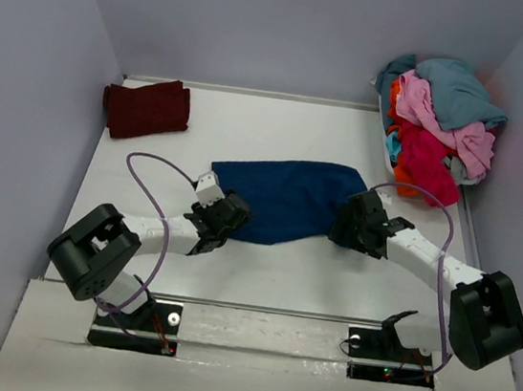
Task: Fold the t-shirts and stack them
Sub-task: Flatten out the tshirt
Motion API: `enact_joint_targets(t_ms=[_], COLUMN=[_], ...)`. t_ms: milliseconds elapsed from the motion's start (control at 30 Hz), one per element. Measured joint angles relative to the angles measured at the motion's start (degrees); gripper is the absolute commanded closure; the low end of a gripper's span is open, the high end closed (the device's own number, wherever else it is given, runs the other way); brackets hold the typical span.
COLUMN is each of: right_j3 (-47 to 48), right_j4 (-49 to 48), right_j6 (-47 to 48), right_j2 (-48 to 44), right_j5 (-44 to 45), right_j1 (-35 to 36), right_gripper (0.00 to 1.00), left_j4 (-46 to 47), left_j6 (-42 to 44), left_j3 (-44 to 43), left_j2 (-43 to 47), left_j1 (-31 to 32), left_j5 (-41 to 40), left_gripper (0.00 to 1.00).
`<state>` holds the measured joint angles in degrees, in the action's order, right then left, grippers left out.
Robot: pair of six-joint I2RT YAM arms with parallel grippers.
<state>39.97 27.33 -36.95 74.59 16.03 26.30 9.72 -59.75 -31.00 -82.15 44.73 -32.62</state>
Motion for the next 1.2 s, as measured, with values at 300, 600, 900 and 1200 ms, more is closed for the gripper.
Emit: enact_joint_targets(t_ms=[300, 600, 900, 1200], right_j3=[-0.3, 1.1, 2.0, 8.5], right_j4=[-5.5, -8.0, -7.2, 0.0], right_j6=[-0.4, 0.3, 0.3, 1.4], right_j2=[5.2, 7.3, 6.6, -1.8], right_j5=[-1.4, -1.5, -1.4, 1.5], right_j1=[0.0, 0.3, 0.7, 1.2], right_gripper=[0.45, 0.85, 0.93, 0.93], left_j4=[4.7, 4.5, 0.5, -10.4], left_j6=[-0.1, -0.5, -1.4, 0.0], left_j3=[-2.5, -2.3, -0.7, -4.7], left_j2=[-4.8, -4.8, -1.7, 11.6], left_j1=[0.2, 0.2, 0.3, 1.3], left_j5=[-1.0, -0.6, -0.2, -5.3], left_gripper=[0.26, 0.53, 0.94, 0.94])
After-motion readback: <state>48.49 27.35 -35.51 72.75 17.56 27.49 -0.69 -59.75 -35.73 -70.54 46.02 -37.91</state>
